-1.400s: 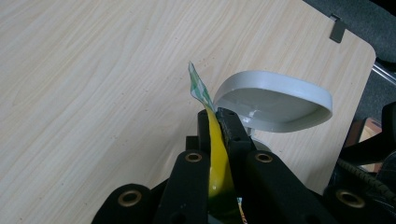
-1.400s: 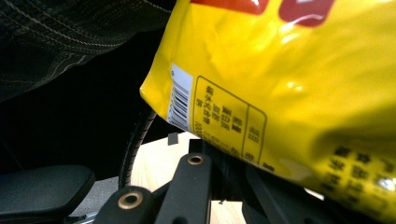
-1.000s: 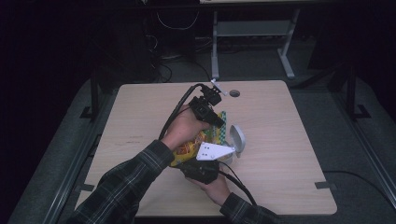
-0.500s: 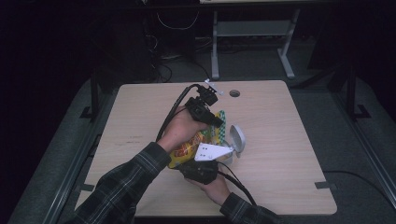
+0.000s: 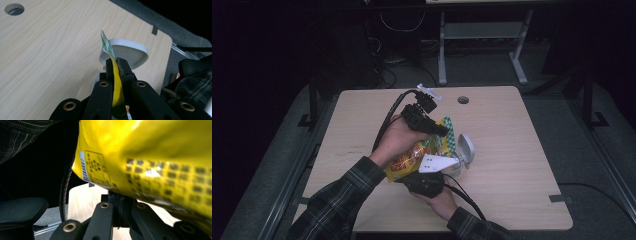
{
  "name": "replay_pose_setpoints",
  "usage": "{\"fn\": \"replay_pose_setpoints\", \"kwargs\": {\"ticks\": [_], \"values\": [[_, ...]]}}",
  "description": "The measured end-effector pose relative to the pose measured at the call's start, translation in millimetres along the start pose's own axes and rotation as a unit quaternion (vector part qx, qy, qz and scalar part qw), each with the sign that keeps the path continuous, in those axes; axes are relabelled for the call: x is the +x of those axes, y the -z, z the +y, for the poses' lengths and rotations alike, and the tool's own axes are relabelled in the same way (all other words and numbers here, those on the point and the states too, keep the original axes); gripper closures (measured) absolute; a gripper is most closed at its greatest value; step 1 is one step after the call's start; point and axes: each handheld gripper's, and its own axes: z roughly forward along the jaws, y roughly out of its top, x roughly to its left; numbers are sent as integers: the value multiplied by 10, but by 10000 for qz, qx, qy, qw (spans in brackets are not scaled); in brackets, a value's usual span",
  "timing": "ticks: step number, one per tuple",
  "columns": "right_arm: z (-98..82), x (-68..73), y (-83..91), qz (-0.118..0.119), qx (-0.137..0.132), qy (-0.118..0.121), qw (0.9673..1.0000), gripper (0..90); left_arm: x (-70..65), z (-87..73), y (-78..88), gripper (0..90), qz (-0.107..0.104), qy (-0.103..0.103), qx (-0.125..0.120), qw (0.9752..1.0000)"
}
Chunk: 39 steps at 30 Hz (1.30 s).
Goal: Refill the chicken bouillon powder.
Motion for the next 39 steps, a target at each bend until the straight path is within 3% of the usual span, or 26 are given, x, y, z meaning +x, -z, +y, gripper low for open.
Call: {"fn": "replay_pose_setpoints", "kwargs": {"ticks": [12,20,27,36,39], "values": [[-46,-10,-47,-62,193,-71,9998,900,68,-181,329,900,-123,-51,-580,9982],[-34,-65,-14,-125,163,-204,9996,900,141,-313,531,900,-32,-54,-883,9961],[-48,-92,-10,-182,181,-204,9995,900,331,-518,738,900,53,222,-1247,9919],[-48,-75,-8,-214,208,-109,9995,900,479,-711,737,900,136,258,-1611,9865],[-48,-81,11,-230,241,-97,9994,900,537,-766,704,900,161,313,-1638,9859]]}}
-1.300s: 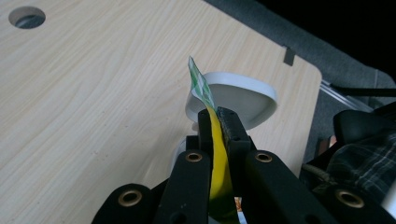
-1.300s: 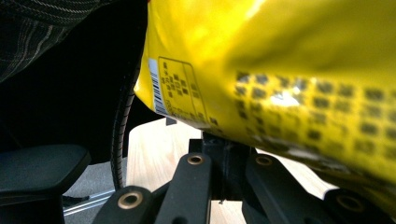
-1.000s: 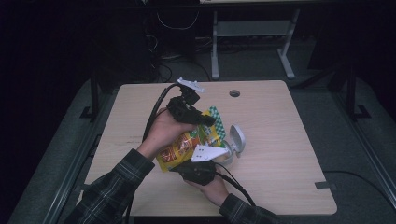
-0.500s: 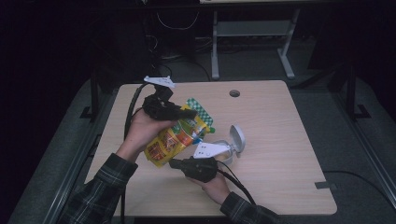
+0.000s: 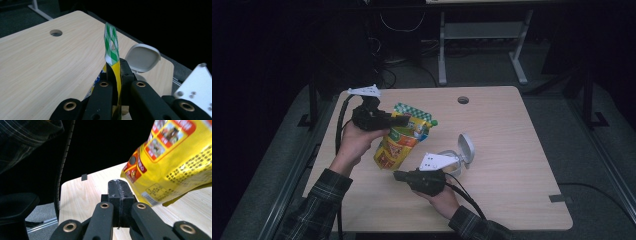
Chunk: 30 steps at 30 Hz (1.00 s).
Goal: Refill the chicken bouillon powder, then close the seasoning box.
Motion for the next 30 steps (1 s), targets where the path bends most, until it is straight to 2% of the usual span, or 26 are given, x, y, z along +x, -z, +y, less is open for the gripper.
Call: {"fn": "replay_pose_setpoints", "kwargs": {"ticks": [7,8,10,15,19,26,30], "values": [[-4,-7,44,-66,64,34,10000,900,116,-107,-41,900,68,21,-34,10000],[-2,-2,74,-92,101,63,9999,900,134,-126,-65,900,121,-53,-6,9999],[1,6,107,-98,137,39,9999,900,148,-138,-94,899,151,-70,-16,9999],[-20,-7,202,-178,220,89,9996,900,190,-174,-172,899,148,-164,-43,9997],[-42,-17,283,-210,305,97,9993,900,192,-210,-236,898,163,-229,2,9996],[-49,-40,465,-298,405,152,9986,900,199,-355,-333,895,220,-482,153,9985],[-57,-77,547,-375,423,120,9983,897,181,-388,-293,893,160,-461,91,9988]]}}
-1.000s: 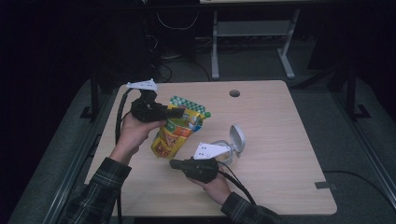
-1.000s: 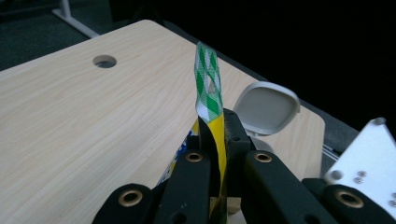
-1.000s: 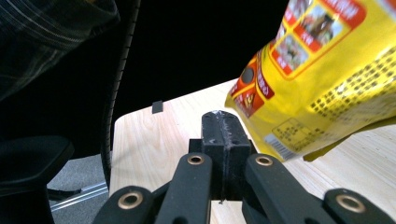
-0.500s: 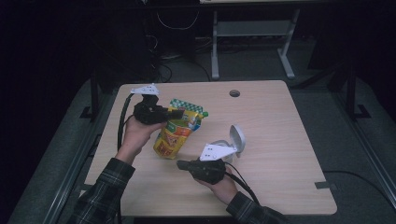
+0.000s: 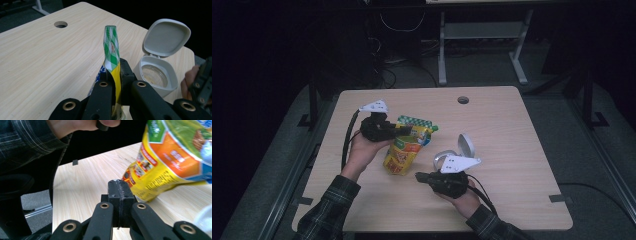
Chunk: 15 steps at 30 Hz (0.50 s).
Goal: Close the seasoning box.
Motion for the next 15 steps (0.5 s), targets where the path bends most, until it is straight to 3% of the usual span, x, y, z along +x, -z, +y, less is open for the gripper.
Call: {"fn": "replay_pose_setpoints", "kwargs": {"ticks": [5,15], "values": [[-14,-34,51,-18,57,10,10000,853,-31,-21,57,880,19,-70,30,10000],[-21,-29,176,-6,320,109,9994,581,-98,-126,246,871,77,-98,90,9999]]}}
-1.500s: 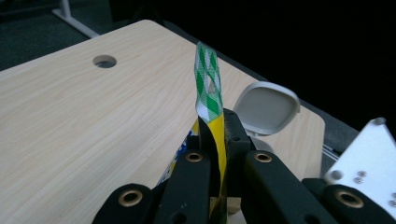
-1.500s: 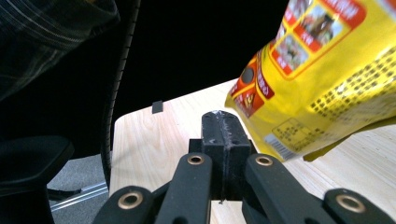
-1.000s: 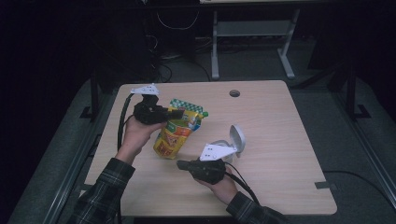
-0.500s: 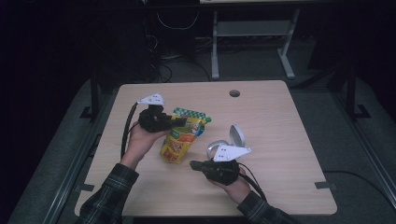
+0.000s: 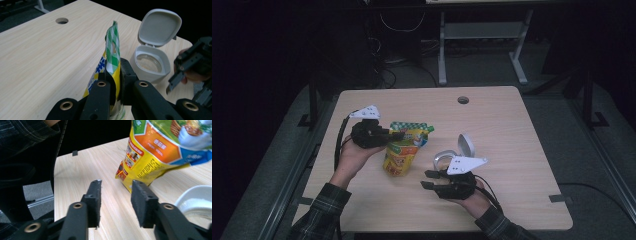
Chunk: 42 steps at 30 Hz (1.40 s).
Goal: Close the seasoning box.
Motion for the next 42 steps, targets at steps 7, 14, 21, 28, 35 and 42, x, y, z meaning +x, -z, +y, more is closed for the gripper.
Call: {"fn": "replay_pose_setpoints", "kwargs": {"ticks": [7,14,21,28,35,42], "values": [[-27,12,83,27,-2,83,10000,471,5,-108,140,872,32,37,-39,10000],[-57,3,133,14,38,77,10000,419,-21,-216,263,873,41,13,-110,9999],[-97,12,190,33,104,69,9999,404,-72,-384,410,874,137,-15,-84,9999],[-119,42,236,118,109,85,9998,404,-87,-520,536,873,206,90,-213,9995],[-162,78,257,165,185,114,9996,411,-137,-631,587,836,155,127,-346,9992],[-217,96,284,174,278,92,9994,415,-177,-711,621,658,178,170,-370,9990]]}}
